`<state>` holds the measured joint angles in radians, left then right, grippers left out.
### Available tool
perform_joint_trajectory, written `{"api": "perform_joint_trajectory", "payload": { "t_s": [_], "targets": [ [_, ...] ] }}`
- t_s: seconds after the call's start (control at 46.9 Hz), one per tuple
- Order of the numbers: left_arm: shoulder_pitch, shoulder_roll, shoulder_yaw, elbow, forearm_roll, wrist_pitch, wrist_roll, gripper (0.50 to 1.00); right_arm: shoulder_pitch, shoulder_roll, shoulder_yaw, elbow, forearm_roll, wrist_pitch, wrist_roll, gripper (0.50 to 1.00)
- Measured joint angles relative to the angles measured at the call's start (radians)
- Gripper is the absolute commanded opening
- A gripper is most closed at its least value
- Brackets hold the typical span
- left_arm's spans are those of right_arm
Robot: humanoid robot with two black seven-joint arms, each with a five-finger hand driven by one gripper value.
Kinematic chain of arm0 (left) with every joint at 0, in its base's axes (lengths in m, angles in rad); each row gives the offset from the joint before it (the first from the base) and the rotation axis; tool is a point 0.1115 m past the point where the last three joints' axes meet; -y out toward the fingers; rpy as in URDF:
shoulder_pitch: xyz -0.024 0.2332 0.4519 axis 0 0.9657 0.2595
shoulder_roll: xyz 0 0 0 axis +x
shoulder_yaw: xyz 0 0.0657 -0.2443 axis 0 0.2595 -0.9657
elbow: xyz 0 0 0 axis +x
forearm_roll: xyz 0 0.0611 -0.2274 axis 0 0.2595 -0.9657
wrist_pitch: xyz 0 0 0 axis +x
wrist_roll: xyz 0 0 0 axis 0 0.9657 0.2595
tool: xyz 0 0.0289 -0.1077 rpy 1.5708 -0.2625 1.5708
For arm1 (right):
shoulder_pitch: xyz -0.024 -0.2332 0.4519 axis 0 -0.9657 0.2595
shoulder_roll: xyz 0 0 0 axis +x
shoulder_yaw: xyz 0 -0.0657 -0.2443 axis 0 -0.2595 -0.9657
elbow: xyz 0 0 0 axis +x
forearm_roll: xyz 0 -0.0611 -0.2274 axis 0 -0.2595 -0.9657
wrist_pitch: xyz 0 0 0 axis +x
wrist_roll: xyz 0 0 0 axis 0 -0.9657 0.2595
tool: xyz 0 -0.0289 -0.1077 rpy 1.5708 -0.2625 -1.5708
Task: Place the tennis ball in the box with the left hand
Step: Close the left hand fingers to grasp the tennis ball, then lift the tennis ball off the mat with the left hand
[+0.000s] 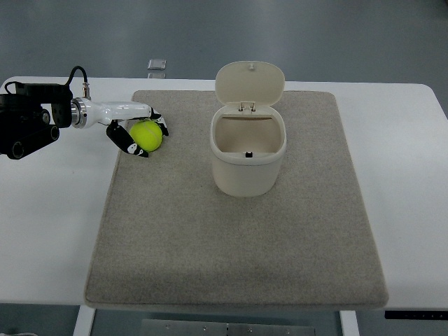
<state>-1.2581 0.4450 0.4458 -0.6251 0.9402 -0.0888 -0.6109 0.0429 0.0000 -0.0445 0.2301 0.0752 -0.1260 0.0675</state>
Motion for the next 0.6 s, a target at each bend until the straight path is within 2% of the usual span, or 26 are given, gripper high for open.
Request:
{"api": "perform_joint_trajectory", "payload": {
  "t_s": [0.085,0.597],
  "targets": [
    [0.003,0.0,0.0,0.001,0.0,0.0,0.0,0.5,0.0,0.0,0.0,0.0,0.0,0.0,0.0,0.901],
    [-0.004,-0.003,-0.021,0.026,-0.048,-0.005,0.0,0.5,0.0,0.0,0.0,0.0,0.0,0.0,0.0,0.903]
  ]
}}
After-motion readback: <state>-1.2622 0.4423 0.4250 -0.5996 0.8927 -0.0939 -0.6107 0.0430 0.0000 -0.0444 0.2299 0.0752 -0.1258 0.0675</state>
